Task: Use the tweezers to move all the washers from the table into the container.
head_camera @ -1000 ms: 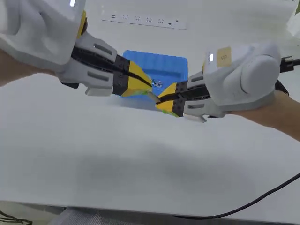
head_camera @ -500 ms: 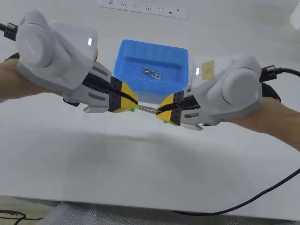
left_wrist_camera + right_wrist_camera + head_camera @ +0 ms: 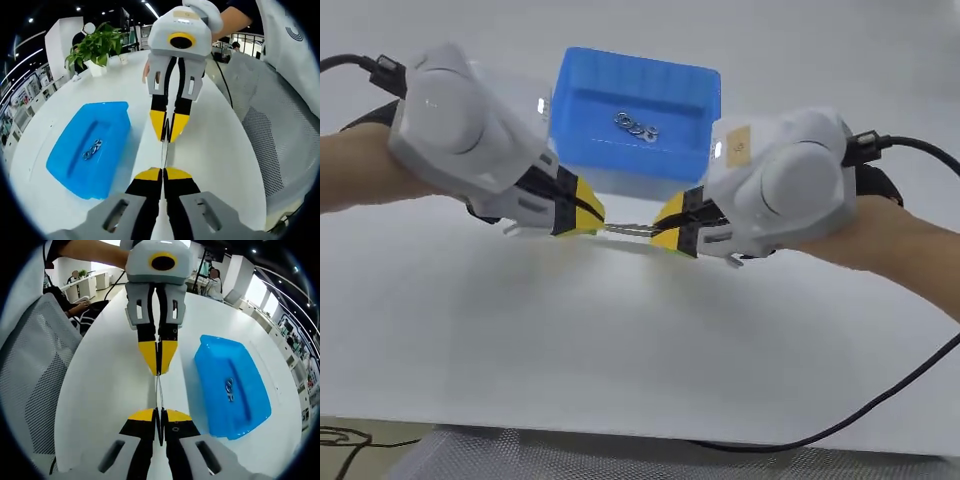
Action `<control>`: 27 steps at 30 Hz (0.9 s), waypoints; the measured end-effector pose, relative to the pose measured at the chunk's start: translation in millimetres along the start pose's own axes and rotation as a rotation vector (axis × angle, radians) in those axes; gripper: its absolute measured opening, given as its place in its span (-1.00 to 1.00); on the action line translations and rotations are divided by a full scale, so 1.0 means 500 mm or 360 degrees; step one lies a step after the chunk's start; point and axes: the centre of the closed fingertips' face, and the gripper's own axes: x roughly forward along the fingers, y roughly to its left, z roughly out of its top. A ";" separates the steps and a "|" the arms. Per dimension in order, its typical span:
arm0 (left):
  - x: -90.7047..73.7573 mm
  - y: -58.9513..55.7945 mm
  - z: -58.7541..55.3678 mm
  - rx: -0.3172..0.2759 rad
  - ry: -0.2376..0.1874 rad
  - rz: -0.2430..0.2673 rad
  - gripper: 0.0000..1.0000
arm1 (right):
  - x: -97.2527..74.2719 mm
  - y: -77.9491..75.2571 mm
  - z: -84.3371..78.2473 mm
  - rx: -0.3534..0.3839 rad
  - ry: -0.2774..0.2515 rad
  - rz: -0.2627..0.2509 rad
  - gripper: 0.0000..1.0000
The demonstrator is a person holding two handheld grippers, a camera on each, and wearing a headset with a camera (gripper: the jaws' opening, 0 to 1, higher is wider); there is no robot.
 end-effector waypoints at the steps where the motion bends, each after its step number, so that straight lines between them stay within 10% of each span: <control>1: 0.002 0.001 -0.001 0.0005 0.0004 -0.0001 -0.90 | 0.001 0.000 -0.002 0.0006 0.0000 0.0000 -0.85; 27: 0.023 0.009 -0.019 0.0004 0.0096 0.0010 -0.78 | 0.004 -0.012 -0.022 0.0034 -0.0022 -0.0044 -0.73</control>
